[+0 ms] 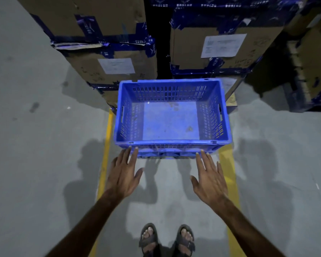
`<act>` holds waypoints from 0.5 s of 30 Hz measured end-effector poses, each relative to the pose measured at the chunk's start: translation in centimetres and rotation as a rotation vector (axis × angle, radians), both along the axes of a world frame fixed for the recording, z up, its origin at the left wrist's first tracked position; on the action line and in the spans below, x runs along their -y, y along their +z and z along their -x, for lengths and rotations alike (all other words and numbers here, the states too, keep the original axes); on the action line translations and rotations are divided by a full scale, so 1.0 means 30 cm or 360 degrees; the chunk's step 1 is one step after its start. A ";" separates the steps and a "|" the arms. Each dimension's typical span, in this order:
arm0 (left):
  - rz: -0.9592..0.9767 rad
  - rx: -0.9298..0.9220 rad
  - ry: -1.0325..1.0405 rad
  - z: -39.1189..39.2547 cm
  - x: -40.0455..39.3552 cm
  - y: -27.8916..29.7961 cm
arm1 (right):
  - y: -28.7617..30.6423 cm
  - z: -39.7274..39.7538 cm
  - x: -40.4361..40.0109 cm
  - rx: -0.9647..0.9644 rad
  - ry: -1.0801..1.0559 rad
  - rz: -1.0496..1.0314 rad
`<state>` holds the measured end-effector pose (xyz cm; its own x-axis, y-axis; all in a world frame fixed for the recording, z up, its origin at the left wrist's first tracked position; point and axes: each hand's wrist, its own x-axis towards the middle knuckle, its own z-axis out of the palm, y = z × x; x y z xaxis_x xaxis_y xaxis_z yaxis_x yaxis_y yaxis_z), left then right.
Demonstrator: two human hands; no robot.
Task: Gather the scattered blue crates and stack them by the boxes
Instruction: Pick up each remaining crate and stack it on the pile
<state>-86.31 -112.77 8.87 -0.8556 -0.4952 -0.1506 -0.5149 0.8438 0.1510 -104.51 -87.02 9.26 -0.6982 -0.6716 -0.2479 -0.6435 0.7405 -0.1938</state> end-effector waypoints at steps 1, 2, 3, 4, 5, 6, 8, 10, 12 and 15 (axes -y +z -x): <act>0.0013 -0.0007 -0.0054 0.037 0.012 0.007 | 0.007 0.011 0.015 0.0001 0.0028 -0.0024; 0.0035 -0.0019 -0.0102 0.076 0.032 0.008 | 0.009 0.022 0.042 -0.0004 0.0064 -0.0030; 0.0065 -0.0014 -0.0154 0.120 0.056 0.010 | 0.008 0.031 0.073 -0.0014 0.0098 -0.0025; 0.0101 -0.0013 -0.0222 0.172 0.081 0.014 | 0.008 0.039 0.104 -0.0022 0.0124 -0.0015; 0.0128 -0.0004 -0.0292 0.230 0.111 0.015 | 0.007 0.047 0.138 -0.0021 0.0147 -0.0014; 0.0152 0.0018 -0.0362 0.293 0.147 0.010 | -0.001 0.055 0.174 -0.0013 0.0170 -0.0023; 0.0194 0.0125 -0.0467 0.437 0.225 0.006 | -0.022 0.062 0.243 0.0004 0.0205 -0.0041; 0.0195 0.0203 -0.0501 0.590 0.303 -0.001 | -0.051 0.058 0.302 0.0013 0.0229 -0.0047; 0.0187 0.0264 -0.0468 0.739 0.375 -0.008 | -0.074 0.048 0.342 0.0021 0.0240 -0.0041; 0.0229 0.0311 -0.0445 0.932 0.463 -0.004 | -0.104 0.029 0.376 0.0007 0.0209 -0.0035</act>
